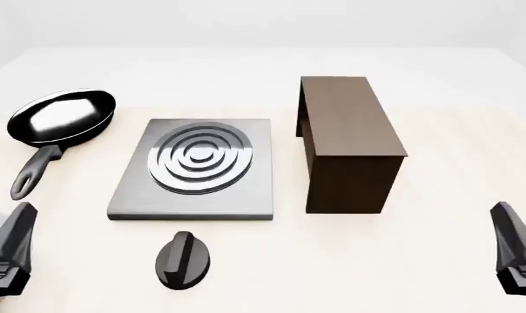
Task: Turn on the stove.
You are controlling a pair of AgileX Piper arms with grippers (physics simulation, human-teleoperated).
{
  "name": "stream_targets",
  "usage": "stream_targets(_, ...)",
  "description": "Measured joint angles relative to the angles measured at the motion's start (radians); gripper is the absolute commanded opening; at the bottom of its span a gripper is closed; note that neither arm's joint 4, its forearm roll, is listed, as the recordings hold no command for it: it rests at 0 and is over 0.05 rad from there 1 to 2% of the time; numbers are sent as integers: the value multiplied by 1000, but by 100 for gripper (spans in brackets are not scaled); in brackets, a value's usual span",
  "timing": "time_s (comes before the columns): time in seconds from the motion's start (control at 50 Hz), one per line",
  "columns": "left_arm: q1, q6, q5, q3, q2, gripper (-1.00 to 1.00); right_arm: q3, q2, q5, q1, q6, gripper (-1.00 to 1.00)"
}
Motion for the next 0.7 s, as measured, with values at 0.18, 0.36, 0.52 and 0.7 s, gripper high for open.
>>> stream_targets(0.18,-16,-4,-6,-3,24,100,-2,2,-1,-3,1,100)
stream_targets(0.36,-26,-20,-4,-37,74,100,-2,3,-1,-2,1,100)
stream_targets(0.52,-18,-17,35,-55,38,100,-3,4,-1,0,1,100)
stream_targets(0.7,-15,-16,55,-64,21,100,-3,5,-1,1,0,100)
